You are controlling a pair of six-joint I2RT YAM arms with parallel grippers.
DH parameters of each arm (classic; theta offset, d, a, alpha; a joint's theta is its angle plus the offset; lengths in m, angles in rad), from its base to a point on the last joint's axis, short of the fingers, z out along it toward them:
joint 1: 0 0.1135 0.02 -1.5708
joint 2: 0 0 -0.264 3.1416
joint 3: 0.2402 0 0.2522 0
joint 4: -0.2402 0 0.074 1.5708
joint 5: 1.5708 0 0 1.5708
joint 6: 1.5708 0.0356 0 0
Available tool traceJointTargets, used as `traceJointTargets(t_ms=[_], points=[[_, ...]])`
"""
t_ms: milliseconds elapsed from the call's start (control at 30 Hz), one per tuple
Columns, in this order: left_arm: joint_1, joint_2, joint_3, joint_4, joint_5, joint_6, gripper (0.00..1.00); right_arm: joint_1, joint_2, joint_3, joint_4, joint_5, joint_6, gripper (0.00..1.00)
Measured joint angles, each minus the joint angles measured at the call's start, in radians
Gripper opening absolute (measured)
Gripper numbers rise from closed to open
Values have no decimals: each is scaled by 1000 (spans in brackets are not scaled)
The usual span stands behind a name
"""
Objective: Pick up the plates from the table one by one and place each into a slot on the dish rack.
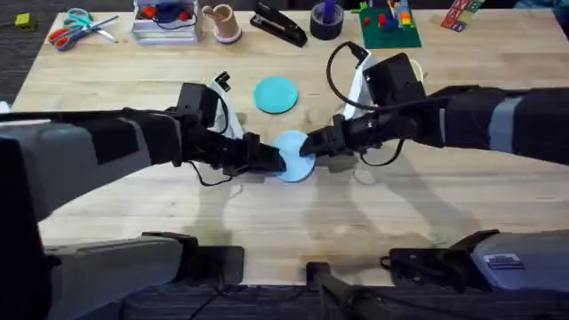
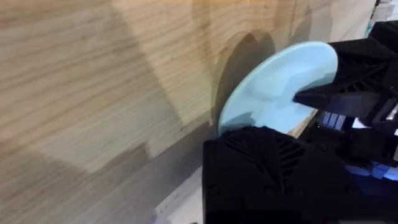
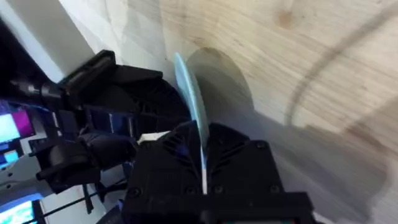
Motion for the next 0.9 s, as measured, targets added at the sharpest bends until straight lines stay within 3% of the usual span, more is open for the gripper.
traceJointTargets(t_ms=[400, 633, 900], points=[[-1, -25, 0, -17, -19, 0, 39, 0, -3, 0, -6, -7, 1, 31], [-8, -166, 31, -141, -151, 2, 38, 8, -63, 0, -22, -2, 1, 32], [-7, -319, 215, -310, -301, 18, 38, 8, -173, 79, -222, 83, -17, 32]])
